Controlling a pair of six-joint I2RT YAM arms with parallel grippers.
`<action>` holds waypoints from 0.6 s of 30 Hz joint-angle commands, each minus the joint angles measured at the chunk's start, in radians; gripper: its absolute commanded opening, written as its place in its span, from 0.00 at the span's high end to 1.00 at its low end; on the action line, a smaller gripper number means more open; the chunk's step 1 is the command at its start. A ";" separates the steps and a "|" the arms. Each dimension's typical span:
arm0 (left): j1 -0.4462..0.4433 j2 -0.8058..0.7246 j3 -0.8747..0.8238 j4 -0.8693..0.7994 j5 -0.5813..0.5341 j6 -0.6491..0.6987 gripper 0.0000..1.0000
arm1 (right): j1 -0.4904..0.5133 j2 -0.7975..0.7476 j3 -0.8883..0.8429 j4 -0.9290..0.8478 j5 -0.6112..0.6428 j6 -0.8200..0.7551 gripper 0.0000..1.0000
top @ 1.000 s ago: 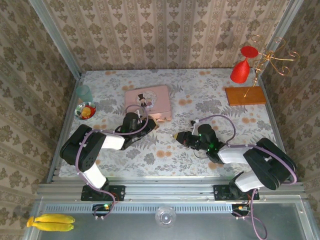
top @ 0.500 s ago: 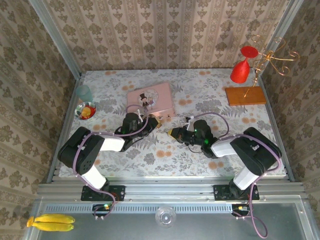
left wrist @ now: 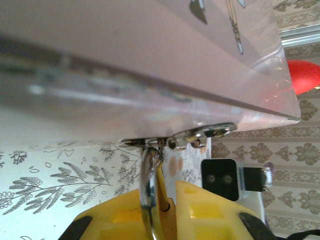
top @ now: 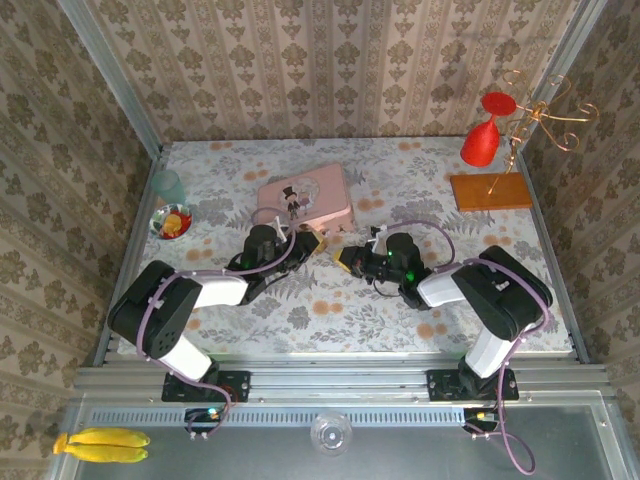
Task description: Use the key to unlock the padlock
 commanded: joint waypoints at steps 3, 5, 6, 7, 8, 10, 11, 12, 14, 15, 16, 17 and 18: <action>-0.007 -0.046 0.023 0.114 0.029 -0.041 1.00 | -0.007 0.005 0.022 0.054 -0.023 0.040 1.00; -0.009 -0.048 0.026 0.116 0.031 -0.040 1.00 | -0.012 -0.004 0.019 0.048 -0.023 0.037 1.00; -0.009 -0.050 0.031 0.104 0.032 -0.033 1.00 | -0.018 -0.005 0.016 0.047 -0.025 0.034 1.00; -0.009 -0.058 0.038 0.076 0.032 -0.021 1.00 | -0.022 -0.005 0.014 0.050 -0.027 0.035 1.00; -0.009 -0.065 0.044 0.055 0.029 -0.009 1.00 | -0.028 -0.003 0.011 0.052 -0.029 0.037 1.00; -0.009 -0.074 0.054 0.035 0.026 0.004 1.00 | -0.031 0.001 0.007 0.058 -0.033 0.039 1.00; -0.008 -0.077 0.058 0.027 0.025 0.009 1.00 | -0.031 0.003 0.005 0.065 -0.033 0.043 1.00; -0.007 -0.079 0.064 0.022 0.026 0.013 1.00 | -0.031 0.004 0.003 0.072 -0.031 0.046 1.00; -0.007 -0.084 0.070 0.011 0.026 0.019 1.00 | -0.031 -0.001 0.001 0.081 -0.031 0.051 1.00; -0.007 -0.083 0.072 0.009 0.026 0.021 1.00 | -0.031 -0.005 -0.001 0.081 -0.031 0.052 1.00; -0.006 -0.083 0.074 0.006 0.026 0.022 1.00 | -0.031 -0.011 0.000 0.081 -0.033 0.051 1.00; -0.006 -0.081 0.075 0.005 0.025 0.023 1.00 | -0.030 -0.017 -0.002 0.080 -0.033 0.049 1.00; -0.006 -0.078 0.075 0.006 0.026 0.022 1.00 | -0.030 -0.022 -0.002 0.075 -0.035 0.048 1.00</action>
